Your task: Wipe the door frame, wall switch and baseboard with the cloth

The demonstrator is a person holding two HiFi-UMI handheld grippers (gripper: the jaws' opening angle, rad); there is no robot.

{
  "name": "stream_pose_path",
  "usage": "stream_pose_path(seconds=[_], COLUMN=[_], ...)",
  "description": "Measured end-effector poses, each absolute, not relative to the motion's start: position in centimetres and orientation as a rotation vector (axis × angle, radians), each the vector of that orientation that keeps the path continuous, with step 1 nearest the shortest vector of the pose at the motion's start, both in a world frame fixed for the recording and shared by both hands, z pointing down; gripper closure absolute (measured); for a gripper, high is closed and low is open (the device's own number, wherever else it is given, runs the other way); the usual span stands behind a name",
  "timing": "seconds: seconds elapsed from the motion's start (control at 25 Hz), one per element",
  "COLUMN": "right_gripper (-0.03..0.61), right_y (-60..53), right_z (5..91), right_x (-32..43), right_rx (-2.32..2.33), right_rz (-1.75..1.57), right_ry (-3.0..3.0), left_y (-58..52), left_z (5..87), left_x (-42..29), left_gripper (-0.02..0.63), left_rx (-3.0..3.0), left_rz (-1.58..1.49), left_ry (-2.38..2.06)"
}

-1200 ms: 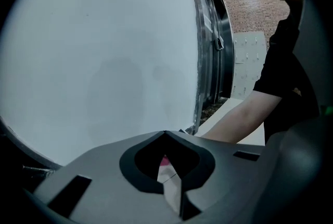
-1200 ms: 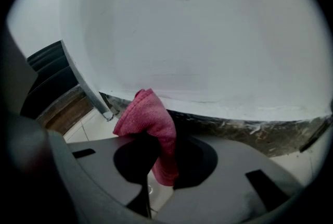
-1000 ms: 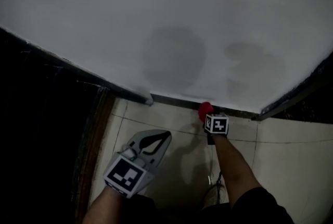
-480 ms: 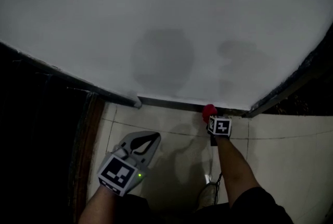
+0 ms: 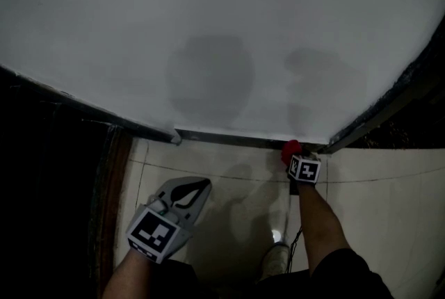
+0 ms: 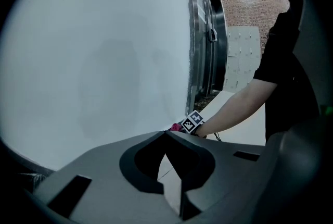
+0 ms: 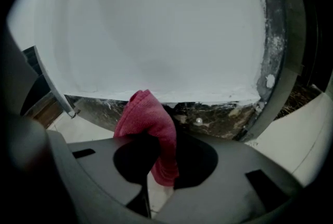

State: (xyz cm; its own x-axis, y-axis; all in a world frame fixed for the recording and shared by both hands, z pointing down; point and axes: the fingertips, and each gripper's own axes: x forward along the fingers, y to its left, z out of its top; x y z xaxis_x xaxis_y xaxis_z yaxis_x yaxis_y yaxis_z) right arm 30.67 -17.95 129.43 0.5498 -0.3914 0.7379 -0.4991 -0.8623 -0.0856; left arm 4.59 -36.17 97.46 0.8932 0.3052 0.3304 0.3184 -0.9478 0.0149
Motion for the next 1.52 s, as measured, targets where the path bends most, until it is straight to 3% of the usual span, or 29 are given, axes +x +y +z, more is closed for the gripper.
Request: stream_pose_path(seconds=[0.68, 1.0, 1.2, 1.52], right_gripper=[0.515, 0.517, 0.52, 0.52], right_y=[-6.4, -7.1, -9.2, -10.3], right_z=[129.3, 126.0, 109.7, 72.9], right_x=[33.4, 31.1, 22.3, 18.6], right_rx=[2.877, 2.858, 2.978, 3.041], right_rz=[1.236, 1.218, 1.135, 0.728], right_ry=[-0.278, -0.34, -0.587, -0.816], left_y=[-36.0, -39.6, -43.6, -50.7], left_z=[96.6, 94.8, 92.0, 64.2], left_x=[3.9, 1.9, -1.1, -2.0], left_gripper=[0.621, 0.621, 0.621, 0.621], left_rx=[-3.032, -3.176, -3.409, -3.428], left_rz=[-0.486, -0.385, -0.325, -0.15], left_ry=[-0.522, -0.377, -0.039, 0.159])
